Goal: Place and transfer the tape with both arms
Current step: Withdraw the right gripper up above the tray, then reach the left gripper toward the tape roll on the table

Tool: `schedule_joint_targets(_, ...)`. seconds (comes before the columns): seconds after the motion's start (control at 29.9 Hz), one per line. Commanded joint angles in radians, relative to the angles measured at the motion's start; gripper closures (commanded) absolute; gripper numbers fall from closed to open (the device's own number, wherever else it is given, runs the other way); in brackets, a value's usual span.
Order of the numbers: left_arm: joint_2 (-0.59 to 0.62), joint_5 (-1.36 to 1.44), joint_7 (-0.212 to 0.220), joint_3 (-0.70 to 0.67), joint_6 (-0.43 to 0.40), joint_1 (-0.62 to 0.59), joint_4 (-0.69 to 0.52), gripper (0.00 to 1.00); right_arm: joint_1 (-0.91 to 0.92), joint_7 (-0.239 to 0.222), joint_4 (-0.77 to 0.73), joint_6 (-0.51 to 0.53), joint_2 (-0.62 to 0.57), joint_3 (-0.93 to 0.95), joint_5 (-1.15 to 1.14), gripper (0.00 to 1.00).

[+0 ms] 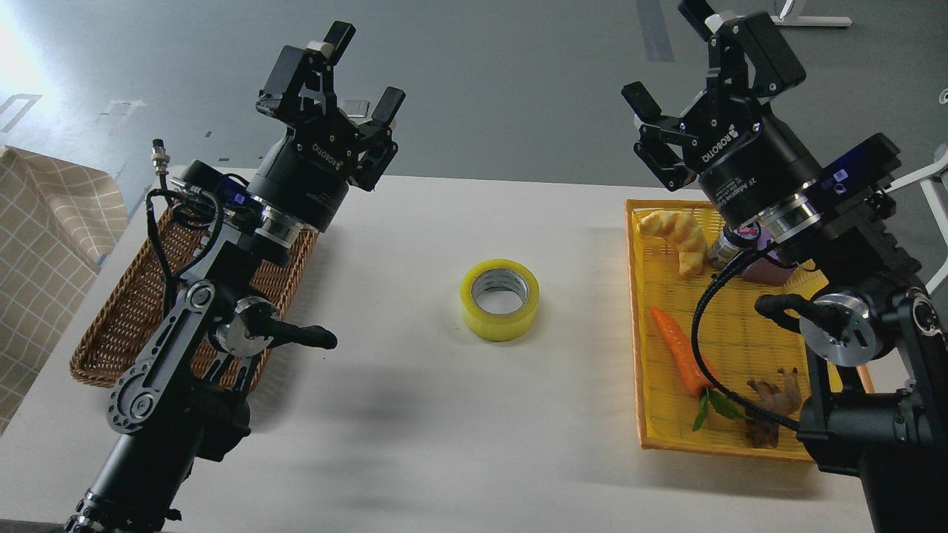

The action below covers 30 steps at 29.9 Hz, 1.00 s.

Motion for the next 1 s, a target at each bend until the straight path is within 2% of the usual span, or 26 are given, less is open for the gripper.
schedule_joint_targets(0.0,0.036,0.088,0.029,0.027,0.0,-0.01,-0.03,0.02,-0.004,0.0,0.002,0.0,0.0,-0.003,0.0,0.0)
schedule_joint_targets(0.03,0.056,0.125,0.062,0.035,0.001,-0.019,-0.035,0.02,-0.006,0.0,0.002,0.0,0.0,-0.003,0.0,0.0)
schedule_joint_targets(0.13,0.072,0.218,0.116,0.046,0.032,-0.042,-0.033,0.02,-0.006,0.0,0.008,0.0,0.0,-0.003,-0.001,0.0)
schedule_joint_targets(0.23,0.083,0.368,0.119,0.067,0.08,-0.054,-0.03,0.02,-0.003,0.0,0.016,0.0,0.0,-0.003,-0.001,0.0)
schedule_joint_targets(0.5,0.127,0.663,0.129,0.185,0.089,-0.053,-0.033,0.02,0.013,0.0,0.017,0.0,0.0,-0.001,-0.001,0.0)
schedule_joint_targets(0.64,0.106,0.943,0.164,0.234,0.098,-0.054,-0.029,0.02,0.017,0.0,0.017,0.0,0.0,0.003,-0.001,0.0)
schedule_joint_targets(0.74,0.089,1.057,0.172,0.26,0.1,-0.054,-0.023,0.02,0.017,0.0,0.028,0.0,0.0,0.005,-0.001,0.0)
schedule_joint_targets(0.97,0.04,1.106,0.165,0.288,0.112,-0.039,0.02,0.02,0.023,0.0,0.033,0.0,0.0,0.005,-0.003,0.0)
